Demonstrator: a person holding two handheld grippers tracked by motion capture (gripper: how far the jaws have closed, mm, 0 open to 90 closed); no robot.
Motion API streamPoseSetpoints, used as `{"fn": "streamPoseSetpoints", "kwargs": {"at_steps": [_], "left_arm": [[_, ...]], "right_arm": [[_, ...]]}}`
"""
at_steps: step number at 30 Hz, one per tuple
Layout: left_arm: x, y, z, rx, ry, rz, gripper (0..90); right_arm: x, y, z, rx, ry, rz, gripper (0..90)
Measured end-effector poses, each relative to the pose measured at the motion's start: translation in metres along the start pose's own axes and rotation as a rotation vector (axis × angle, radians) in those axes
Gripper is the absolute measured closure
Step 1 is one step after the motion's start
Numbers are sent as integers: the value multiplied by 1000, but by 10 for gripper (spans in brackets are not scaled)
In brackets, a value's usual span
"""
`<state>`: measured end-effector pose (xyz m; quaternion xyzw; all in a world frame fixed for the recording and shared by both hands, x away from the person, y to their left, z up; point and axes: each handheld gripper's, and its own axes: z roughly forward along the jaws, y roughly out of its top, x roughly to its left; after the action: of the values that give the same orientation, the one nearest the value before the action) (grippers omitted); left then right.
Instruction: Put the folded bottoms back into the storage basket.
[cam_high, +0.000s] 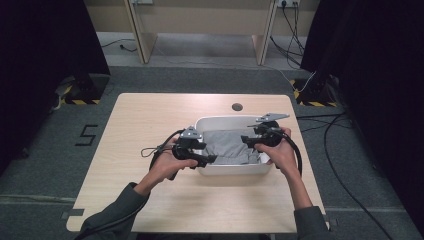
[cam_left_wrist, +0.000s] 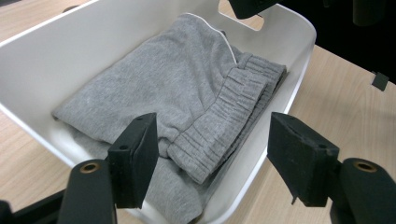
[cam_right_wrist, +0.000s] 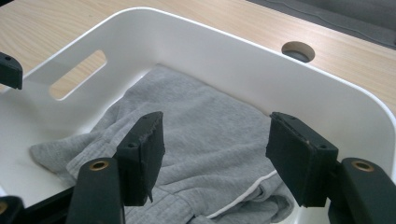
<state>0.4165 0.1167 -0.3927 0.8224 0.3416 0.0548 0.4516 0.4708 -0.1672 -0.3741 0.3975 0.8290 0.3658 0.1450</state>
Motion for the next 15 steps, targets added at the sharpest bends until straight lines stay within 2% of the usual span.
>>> {"fn": "streamPoseSetpoints", "kwargs": {"at_steps": [3, 6, 12, 15], "left_arm": [[0, -4, -6, -17, -12, -9, 329], [0, -11, -15, -27, -10, -1, 325], [2, -26, -25, -49, -10, -17, 323], [4, -32, -31, -48, -10, -10, 321]], "right_arm": [[3, -2, -2, -10, 7, 6, 372], [8, -6, -6, -6, 5, -11, 372], [16, -14, -16, -35, 14, -25, 373], [19, -17, -22, -48, 7, -40, 373]]}}
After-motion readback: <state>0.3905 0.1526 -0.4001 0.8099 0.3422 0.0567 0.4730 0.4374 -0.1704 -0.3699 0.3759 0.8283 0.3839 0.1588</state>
